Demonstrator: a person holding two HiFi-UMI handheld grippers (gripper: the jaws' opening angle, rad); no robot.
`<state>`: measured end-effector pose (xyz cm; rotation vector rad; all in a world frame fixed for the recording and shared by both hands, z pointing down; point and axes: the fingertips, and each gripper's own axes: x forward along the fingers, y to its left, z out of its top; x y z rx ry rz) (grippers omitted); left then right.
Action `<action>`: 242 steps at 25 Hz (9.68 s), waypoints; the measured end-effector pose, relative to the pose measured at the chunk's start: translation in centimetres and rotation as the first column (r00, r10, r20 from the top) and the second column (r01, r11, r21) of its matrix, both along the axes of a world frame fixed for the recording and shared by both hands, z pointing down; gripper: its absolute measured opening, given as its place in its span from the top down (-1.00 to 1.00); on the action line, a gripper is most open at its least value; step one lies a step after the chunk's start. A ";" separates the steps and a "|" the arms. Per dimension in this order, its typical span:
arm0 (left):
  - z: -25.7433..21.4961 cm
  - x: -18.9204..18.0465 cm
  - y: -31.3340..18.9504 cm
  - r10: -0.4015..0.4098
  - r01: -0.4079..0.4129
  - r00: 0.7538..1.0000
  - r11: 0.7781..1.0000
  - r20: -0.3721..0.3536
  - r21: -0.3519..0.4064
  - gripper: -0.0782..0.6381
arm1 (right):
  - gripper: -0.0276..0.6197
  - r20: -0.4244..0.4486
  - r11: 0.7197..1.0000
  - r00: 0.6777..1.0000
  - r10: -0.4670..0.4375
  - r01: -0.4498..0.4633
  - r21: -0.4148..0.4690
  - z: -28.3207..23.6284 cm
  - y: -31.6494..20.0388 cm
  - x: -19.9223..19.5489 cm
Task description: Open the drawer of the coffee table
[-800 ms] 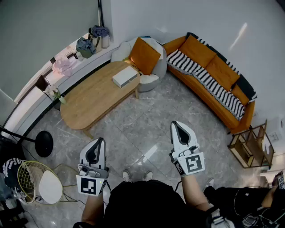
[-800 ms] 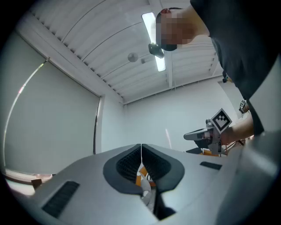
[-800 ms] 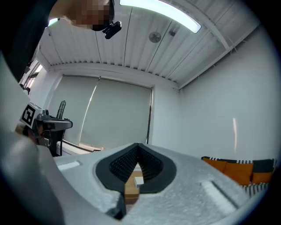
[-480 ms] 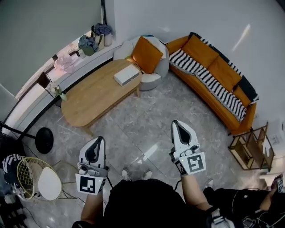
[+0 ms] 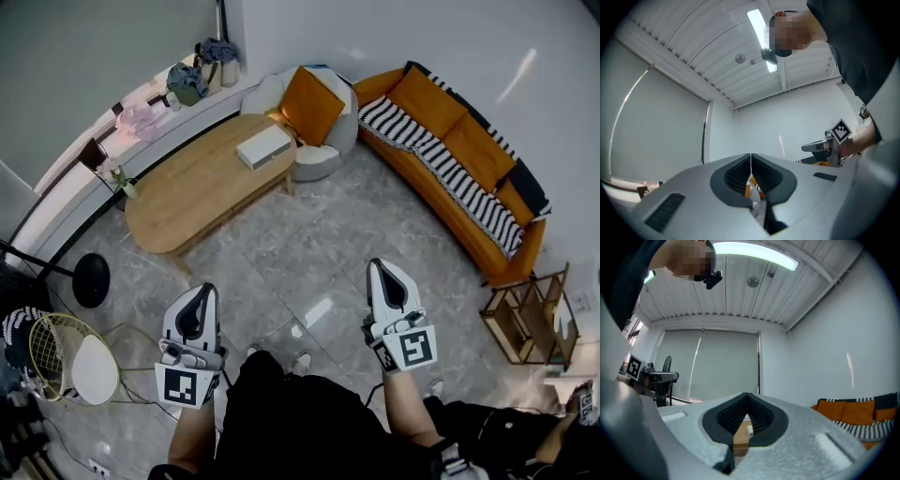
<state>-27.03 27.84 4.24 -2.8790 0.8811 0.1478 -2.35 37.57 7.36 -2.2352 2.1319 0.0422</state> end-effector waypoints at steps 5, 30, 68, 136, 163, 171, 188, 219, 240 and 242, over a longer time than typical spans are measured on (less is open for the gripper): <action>1.3 1.2 0.4 0.003 -0.002 1.000 0.998 0.010 -0.058 0.75 | 0.90 0.045 1.000 0.999 -0.015 0.016 -0.013 1.4 0.2 0.9; 3.0 14.0 -29.6 0.080 -0.090 0.993 0.990 -0.090 -0.111 0.75 | 0.90 -0.028 0.997 1.000 0.000 -0.002 -0.075 -0.1 -27.2 11.2; 7.0 19.1 -35.7 -0.191 0.167 0.977 0.963 -0.098 -0.211 0.75 | 0.90 -0.037 0.880 0.890 -0.455 0.442 -0.174 5.7 -46.5 14.3; 78.0 29.0 -56.9 -0.175 -0.299 0.690 0.815 -0.702 -0.497 -0.14 | 0.90 -0.202 0.636 0.611 -0.765 0.766 -0.094 67.3 -55.9 11.0; 78.6 30.3 -56.4 -0.256 -0.461 0.578 0.681 -0.775 -0.569 0.14 | 0.90 -0.200 0.633 0.615 -0.763 0.774 -0.034 65.8 -54.6 12.6; 78.7 30.9 -53.9 -0.224 -0.473 0.619 0.658 -0.753 -0.585 0.16 | 0.90 -0.193 0.626 0.611 -0.767 0.779 -0.020 65.6 -54.4 12.6; 78.9 31.9 -48.9 -0.093 -0.371 0.805 0.693 -0.587 -0.618 0.24 | 0.90 -0.195 0.593 0.584 -0.788 0.805 0.016 64.1 -53.8 11.3; 79.1 32.2 -45.1 0.013 -0.327 0.889 0.717 -0.457 -0.616 0.38 | 0.90 -0.177 0.547 0.529 -0.830 0.835 -0.065 67.0 -50.5 11.6; 82.4 31.4 -43.5 -0.032 -0.268 0.916 0.691 -0.399 -0.671 0.26 | 0.90 -0.018 0.578 0.588 -0.809 0.788 -0.211 69.2 -52.1 10.5; 82.6 30.8 -42.9 -0.066 -0.235 0.927 0.666 -0.369 -0.708 0.30 | 0.90 0.019 0.569 0.593 -0.805 0.780 -0.261 68.6 -51.5 10.2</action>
